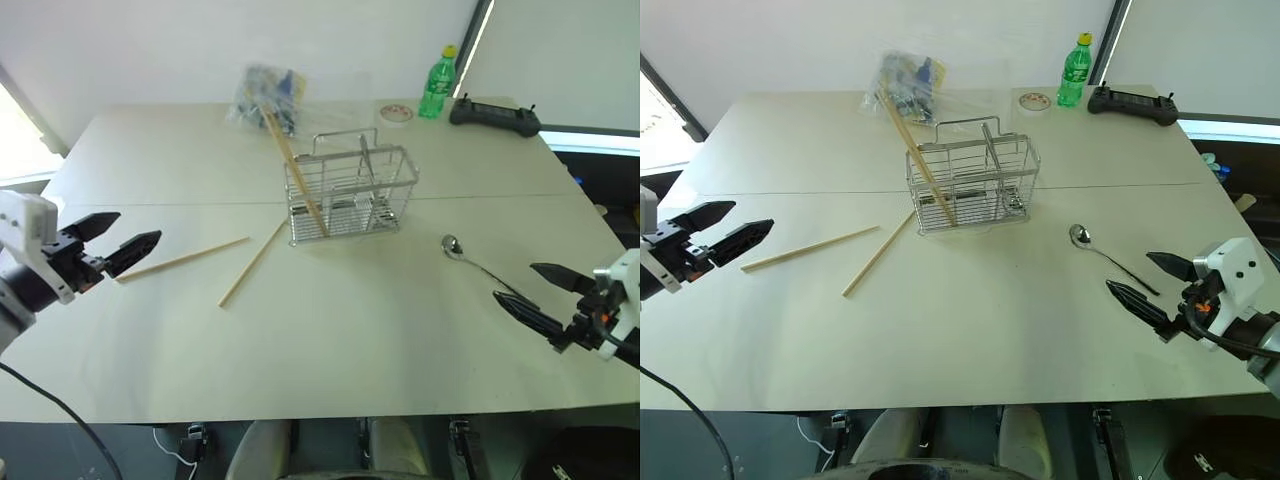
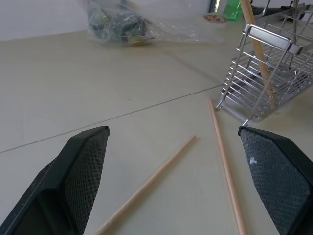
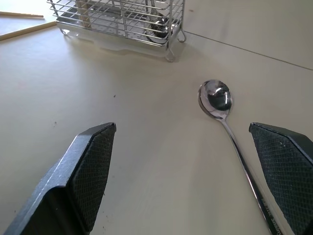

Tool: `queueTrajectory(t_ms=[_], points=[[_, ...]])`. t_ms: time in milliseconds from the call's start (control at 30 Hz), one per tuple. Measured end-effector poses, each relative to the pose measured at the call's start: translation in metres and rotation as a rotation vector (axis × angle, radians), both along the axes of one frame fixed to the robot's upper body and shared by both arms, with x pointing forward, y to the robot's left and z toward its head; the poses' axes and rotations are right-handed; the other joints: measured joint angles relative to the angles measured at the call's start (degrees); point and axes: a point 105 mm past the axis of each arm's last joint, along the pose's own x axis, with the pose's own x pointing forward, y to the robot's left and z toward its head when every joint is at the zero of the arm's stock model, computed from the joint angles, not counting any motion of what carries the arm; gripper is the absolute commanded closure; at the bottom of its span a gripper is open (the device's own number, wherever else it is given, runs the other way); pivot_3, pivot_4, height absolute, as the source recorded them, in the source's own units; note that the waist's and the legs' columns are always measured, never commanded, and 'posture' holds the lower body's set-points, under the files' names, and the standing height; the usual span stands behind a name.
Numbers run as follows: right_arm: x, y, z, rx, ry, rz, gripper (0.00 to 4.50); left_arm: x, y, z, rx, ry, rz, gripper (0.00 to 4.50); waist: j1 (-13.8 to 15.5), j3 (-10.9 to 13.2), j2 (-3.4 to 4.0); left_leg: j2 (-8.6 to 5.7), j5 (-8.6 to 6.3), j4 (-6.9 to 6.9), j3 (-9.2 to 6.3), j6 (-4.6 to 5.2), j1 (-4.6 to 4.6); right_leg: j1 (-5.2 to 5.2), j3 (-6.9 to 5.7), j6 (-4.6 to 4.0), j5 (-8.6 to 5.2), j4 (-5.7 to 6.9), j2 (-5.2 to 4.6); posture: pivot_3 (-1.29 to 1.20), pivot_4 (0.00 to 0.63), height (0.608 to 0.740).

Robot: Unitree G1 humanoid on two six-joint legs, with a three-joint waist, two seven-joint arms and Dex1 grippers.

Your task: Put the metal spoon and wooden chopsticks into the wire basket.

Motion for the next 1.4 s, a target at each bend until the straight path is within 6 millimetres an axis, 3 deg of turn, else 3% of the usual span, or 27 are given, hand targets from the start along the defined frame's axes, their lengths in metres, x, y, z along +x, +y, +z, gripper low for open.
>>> queueTrajectory(t_ms=[900,1067,1167,1400], points=[[0.010,-0.007,0.004,-0.011,-0.034,-0.018,0.00,0.008,-0.013,-0.005,-0.018,0.088,-0.047,0.04,0.0,0.0,-0.01,0.04,0.07,0.03,0.05,0.12,0.01,0.01,0.00,-0.07,0.05,0.01,0.06,0.00,0.150,0.719],[0.027,-0.010,0.014,-0.039,-0.065,-0.010,0.00,0.007,-0.042,0.007,-0.020,0.064,-0.172,0.04,-0.1,0.0,-0.01,0.06,0.07,0.05,0.13,0.12,0.01,0.02,0.00,-0.08,0.06,0.01,0.06,0.00,0.150,0.719],[0.043,-0.013,0.017,-0.058,-0.085,-0.002,0.00,-0.001,-0.077,0.001,-0.001,0.129,-0.343,0.04,-0.1,0.0,-0.02,0.05,0.08,0.06,0.22,0.14,0.01,0.04,0.00,-0.11,0.08,0.00,0.08,0.00,0.150,0.719],[0.072,-0.016,-0.003,-0.066,0.006,0.086,0.00,-0.017,-0.136,0.003,0.068,0.169,-0.675,0.04,-0.1,0.1,0.02,0.05,0.11,0.09,0.26,0.18,0.03,0.04,0.00,-0.20,0.14,0.12,0.14,0.00,0.150,0.719]])
